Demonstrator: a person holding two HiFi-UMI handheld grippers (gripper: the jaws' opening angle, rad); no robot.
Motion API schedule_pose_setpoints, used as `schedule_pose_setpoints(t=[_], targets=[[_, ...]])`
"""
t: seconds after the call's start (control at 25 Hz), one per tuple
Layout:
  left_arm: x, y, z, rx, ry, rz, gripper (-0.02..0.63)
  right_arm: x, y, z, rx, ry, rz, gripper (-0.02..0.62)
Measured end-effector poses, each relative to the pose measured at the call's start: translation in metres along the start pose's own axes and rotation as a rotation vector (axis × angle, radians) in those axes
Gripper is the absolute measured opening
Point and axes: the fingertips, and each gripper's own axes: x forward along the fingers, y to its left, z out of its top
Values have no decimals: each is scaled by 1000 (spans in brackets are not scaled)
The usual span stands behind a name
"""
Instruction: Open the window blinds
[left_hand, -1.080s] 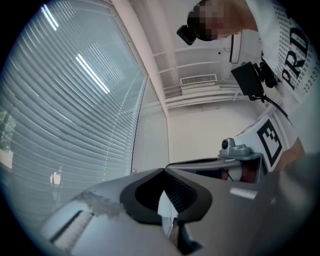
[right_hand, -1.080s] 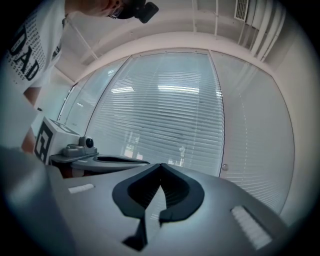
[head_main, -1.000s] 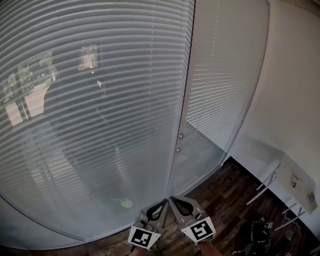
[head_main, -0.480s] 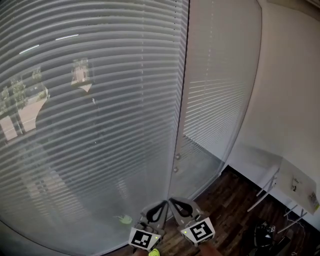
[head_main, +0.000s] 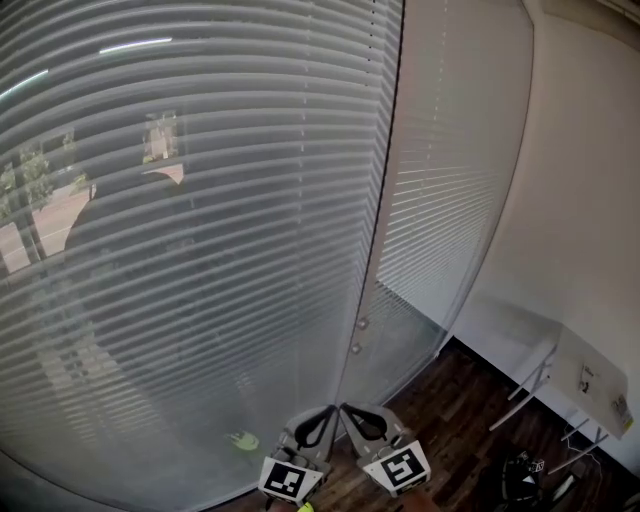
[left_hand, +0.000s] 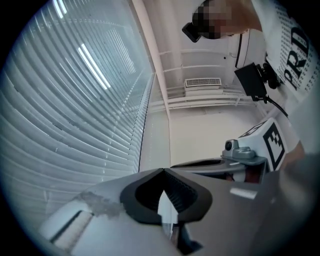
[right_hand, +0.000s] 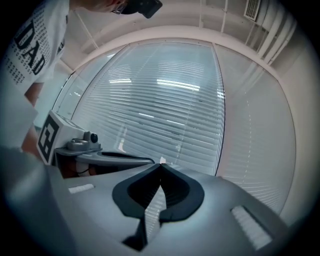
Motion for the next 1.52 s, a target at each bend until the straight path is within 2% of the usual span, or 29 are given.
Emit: schedule_pose_setpoints(t=[0.36,0.56,0.64,0.76,1.0,1.12,1.28,1.52], targets=[[15,35,2,-6,-18,10,-9,36,-13,2,-9,12,-16,8],[23,52,-4,20,-21,-7,-9,52,-20,0,-14,4,-52,8],[32,59,-9,35,-9,-17,-9,60,-29,-1,-8,0,-72,8],[52,64,-4,17,-28,-15,-9,66,-48,-1,-7,-4,-91,8],[72,72,-11,80,6,-15,-8,76,-68,-3,-10,-17,-114,8],[76,74,-14,94,16,-6,-9,78,-73,-6,-34,-12,-108,8],[78,77,-21,112,47,2,-8,82,-74,-10,1,-25,-86,8],[90,75,-9,90,-15,71,9,85,-86,-16,-11,-35,-62,9]])
